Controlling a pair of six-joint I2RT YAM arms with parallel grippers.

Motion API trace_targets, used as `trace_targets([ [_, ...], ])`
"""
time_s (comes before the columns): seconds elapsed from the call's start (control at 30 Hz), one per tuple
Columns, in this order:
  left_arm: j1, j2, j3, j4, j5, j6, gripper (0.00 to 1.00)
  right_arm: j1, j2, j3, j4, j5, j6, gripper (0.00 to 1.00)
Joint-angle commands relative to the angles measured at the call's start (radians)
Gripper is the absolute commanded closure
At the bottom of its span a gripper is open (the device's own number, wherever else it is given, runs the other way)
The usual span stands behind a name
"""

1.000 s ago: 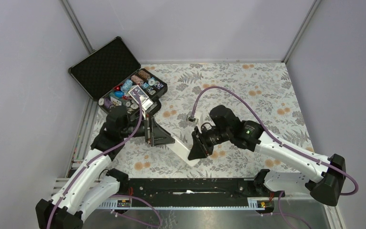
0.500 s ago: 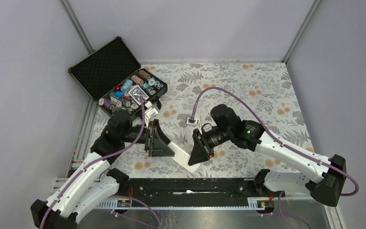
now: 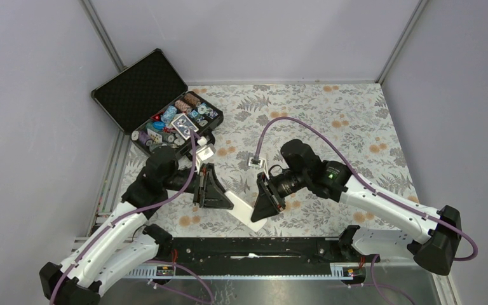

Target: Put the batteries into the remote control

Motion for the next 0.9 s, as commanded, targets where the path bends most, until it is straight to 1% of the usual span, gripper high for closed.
trace_targets([
  [0.0,-0.011,0.004,0.042,0.044,0.030,0.013,0.79,-0.008,0.006,0.001,0.032,-0.035,0.009,1.00],
  [0.07,-0.012,0.008,0.033,0.062,0.030,-0.001,0.99,-0.008,0.012,0.001,0.034,-0.029,0.008,1.00],
  [0.17,-0.013,0.011,0.014,0.100,0.023,-0.029,1.00,-0.008,0.014,0.000,0.034,-0.016,0.008,1.00],
  [0.27,-0.014,0.004,-0.002,0.136,-0.006,-0.059,1.00,-0.009,0.003,-0.010,0.032,0.024,0.009,0.89],
  [0.3,-0.014,0.002,-0.004,0.138,-0.021,-0.063,1.00,-0.009,-0.003,-0.016,0.031,0.038,0.009,0.82],
  [0.33,-0.014,0.001,-0.006,0.139,-0.036,-0.066,1.00,-0.010,-0.011,-0.022,0.030,0.062,0.015,0.71],
  [0.43,-0.014,-0.004,-0.019,0.151,-0.078,-0.080,1.00,-0.016,-0.050,-0.046,0.033,0.146,0.032,0.50],
  [0.57,-0.014,-0.011,-0.035,0.174,-0.136,-0.102,1.00,-0.016,-0.117,-0.074,0.033,0.283,0.048,0.34],
  [0.67,-0.012,-0.021,-0.050,0.186,-0.178,-0.124,1.00,-0.020,-0.168,-0.108,0.046,0.360,0.074,0.30],
  [0.87,-0.008,-0.040,-0.089,0.257,-0.260,-0.176,1.00,-0.028,-0.277,-0.198,0.111,0.537,0.162,0.27],
])
